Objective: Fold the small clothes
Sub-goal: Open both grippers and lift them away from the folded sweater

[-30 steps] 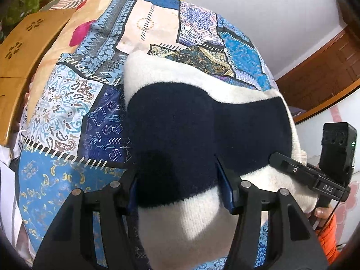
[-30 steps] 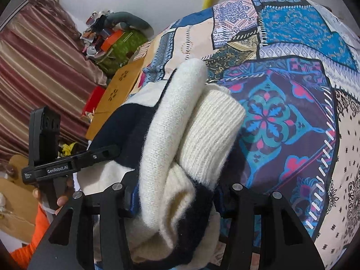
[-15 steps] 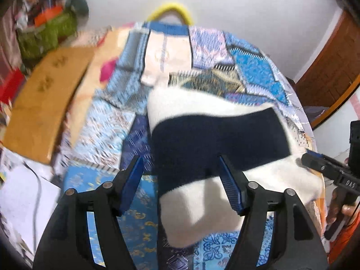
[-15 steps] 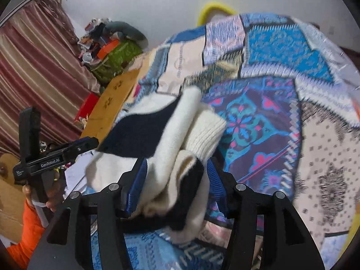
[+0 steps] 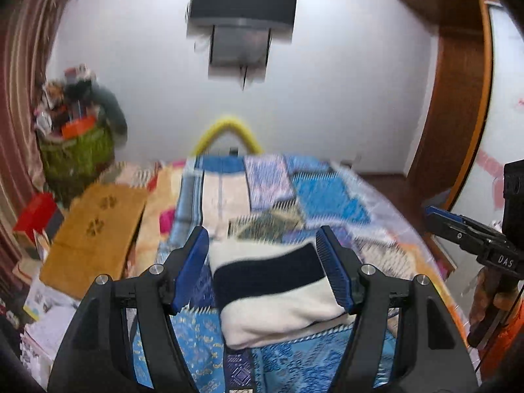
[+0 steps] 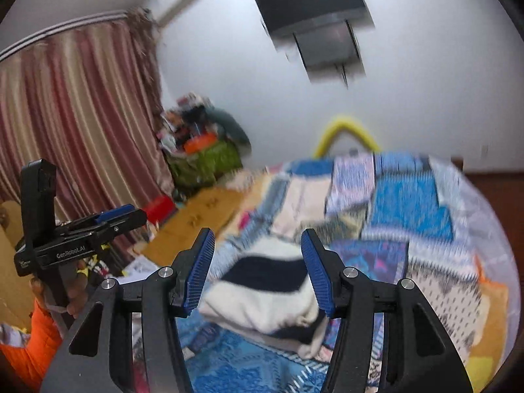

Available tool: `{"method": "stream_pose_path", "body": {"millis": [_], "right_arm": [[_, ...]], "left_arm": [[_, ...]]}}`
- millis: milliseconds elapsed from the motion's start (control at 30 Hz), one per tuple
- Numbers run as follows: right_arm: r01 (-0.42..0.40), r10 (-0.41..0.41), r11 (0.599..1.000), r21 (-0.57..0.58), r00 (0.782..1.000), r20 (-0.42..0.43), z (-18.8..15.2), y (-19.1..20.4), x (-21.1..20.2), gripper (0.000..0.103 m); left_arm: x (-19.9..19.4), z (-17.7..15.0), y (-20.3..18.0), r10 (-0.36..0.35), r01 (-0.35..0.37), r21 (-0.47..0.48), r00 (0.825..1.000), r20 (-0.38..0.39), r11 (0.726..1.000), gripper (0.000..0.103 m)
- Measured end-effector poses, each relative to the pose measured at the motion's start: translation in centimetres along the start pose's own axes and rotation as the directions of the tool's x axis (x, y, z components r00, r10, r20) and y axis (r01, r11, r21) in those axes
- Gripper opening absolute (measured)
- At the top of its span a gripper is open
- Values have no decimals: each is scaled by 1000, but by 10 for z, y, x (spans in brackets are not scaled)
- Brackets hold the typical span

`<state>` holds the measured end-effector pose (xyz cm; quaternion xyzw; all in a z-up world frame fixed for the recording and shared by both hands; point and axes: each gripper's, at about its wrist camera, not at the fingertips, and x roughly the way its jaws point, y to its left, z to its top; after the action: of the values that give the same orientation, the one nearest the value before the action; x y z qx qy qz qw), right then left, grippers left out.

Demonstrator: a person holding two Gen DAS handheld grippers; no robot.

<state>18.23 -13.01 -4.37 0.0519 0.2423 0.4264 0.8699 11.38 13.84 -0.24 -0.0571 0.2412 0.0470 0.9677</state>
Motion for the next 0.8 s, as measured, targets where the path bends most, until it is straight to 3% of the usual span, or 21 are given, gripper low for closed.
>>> {"method": "stream_pose_path", "body": {"millis": [133, 300, 433, 500, 633, 800], "right_arm": [[10, -2, 997, -81, 994, 108, 5, 34, -34, 52], [49, -20, 988, -143, 981, 195, -1, 67, -66, 52], [90, -49, 982, -163, 970, 239, -8, 83, -80, 52], [119, -75, 979, -164, 964, 256, -10, 85, -84, 63], [164, -117, 974, -154, 954, 275, -15, 88, -87, 77], [205, -162, 968, -146, 950, 266, -16, 86, -82, 98]], "left_arm": [[-42, 2, -13, 14, -16, 17, 994, 111, 1000, 68], [-87, -8, -27, 31, -39, 27, 970, 242, 999, 68], [-106, -20, -35, 57, -67, 26, 954, 294, 997, 68], [-108, -24, -36, 68, -78, 23, 951, 301, 997, 70], [-110, -31, -37, 87, -93, 4, 948, 306, 996, 91], [-108, -35, -36, 88, -90, -5, 950, 300, 996, 99]]}}
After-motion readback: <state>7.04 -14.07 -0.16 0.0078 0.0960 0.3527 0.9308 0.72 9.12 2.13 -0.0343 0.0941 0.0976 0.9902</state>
